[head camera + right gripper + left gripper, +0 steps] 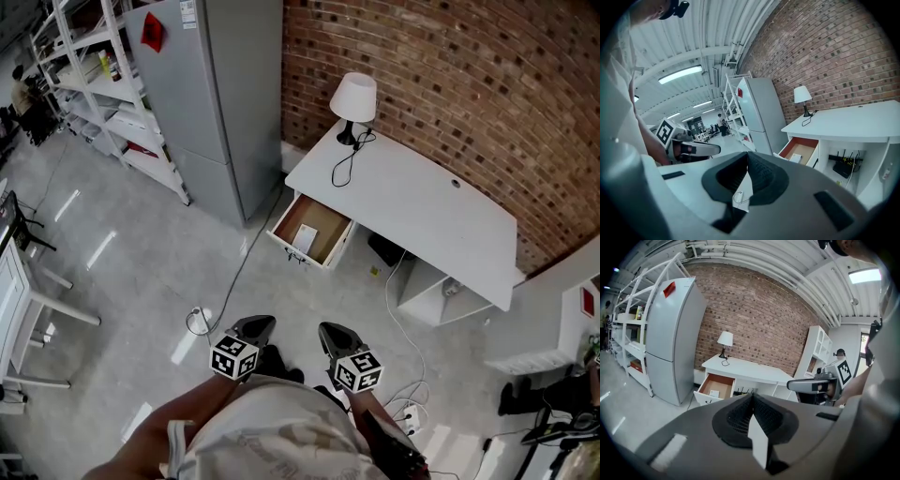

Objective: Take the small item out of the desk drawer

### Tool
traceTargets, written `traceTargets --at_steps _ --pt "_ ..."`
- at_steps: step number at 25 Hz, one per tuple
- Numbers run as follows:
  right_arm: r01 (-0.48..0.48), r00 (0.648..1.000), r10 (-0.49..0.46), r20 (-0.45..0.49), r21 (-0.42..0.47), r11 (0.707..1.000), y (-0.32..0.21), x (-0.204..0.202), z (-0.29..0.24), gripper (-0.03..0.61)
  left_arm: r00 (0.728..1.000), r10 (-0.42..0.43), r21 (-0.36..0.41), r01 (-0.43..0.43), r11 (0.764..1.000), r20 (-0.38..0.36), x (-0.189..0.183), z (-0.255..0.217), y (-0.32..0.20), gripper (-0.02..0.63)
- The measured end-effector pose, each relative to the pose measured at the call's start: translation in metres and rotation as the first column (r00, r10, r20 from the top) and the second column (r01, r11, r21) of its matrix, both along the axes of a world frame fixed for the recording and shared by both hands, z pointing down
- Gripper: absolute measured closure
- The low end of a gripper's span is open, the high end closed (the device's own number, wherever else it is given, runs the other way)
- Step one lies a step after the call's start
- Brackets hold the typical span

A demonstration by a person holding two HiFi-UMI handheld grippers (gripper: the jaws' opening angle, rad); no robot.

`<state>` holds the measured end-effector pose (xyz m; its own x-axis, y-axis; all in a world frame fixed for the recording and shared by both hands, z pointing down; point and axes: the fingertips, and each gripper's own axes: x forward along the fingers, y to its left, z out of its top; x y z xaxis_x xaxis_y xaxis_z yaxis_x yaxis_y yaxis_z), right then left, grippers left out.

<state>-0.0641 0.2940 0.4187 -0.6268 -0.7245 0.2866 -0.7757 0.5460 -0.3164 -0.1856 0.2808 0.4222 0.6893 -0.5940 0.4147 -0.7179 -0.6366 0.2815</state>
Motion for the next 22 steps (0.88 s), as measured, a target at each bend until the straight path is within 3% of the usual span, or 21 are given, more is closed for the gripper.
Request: traceTargets --at_steps 22 --pt "-0.034 0.999 0.034 0.002 -0.018 0.999 -0.001 0.012 0.003 0.572 1.000 -0.004 0.034 0.004 0.999 0.007 0.004 -0.014 -0.004 0.607"
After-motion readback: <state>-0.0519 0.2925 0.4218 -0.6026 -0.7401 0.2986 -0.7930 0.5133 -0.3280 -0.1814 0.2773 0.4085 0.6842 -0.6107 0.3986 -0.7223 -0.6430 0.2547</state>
